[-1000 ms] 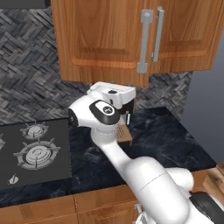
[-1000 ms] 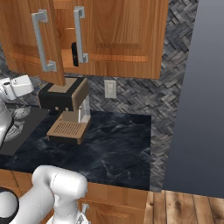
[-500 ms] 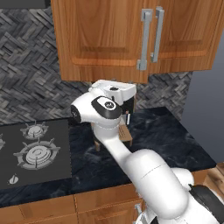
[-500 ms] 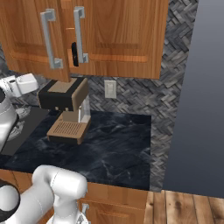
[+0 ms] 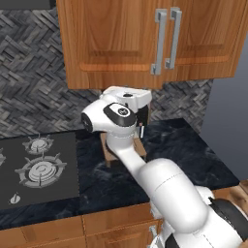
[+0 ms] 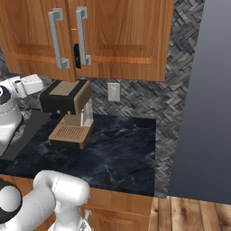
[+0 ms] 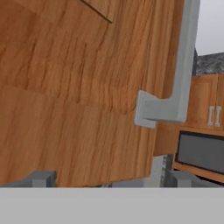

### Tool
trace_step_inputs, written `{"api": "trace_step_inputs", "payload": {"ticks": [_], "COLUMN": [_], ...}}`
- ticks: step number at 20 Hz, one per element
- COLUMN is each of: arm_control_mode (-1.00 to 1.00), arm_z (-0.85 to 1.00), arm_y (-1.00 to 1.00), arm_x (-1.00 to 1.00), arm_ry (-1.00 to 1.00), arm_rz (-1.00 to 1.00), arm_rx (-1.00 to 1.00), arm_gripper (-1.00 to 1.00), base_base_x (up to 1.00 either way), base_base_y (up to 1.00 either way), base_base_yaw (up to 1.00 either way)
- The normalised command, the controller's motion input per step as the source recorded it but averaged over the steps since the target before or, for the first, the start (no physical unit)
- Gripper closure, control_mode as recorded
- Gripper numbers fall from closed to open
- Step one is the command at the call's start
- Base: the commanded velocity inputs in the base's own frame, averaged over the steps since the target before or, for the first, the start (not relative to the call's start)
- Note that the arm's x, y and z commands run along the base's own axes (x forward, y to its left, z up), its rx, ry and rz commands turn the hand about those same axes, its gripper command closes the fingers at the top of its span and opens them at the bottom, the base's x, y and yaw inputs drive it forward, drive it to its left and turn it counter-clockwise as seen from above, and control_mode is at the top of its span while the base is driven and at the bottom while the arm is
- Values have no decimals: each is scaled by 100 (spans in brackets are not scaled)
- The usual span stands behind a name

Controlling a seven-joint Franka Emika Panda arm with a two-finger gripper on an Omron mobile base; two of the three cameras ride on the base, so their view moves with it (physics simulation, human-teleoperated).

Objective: Pick up the soap dispenser and soap dispenser from the sink, and place them back in the cabinet, and close the cabinet doors.

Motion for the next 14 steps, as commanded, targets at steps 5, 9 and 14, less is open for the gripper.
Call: {"api": "trace_step_inputs", "payload": {"ticks": [5, 9, 14], "arm_control_mode": [-100, -100, -100], "arm_z": [2, 3, 3], "arm_y": [-12, -10, -7], "arm_x": [22, 16, 16], "arm_ry": [0, 0, 0], "arm_rz": [0, 0, 0], "arm_rx": [0, 0, 0], "arm_gripper": [-100, -100, -100], "base_base_x": [0, 0, 0], "base_base_y": [0, 0, 0], "base_base_yaw": [0, 0, 0]}}
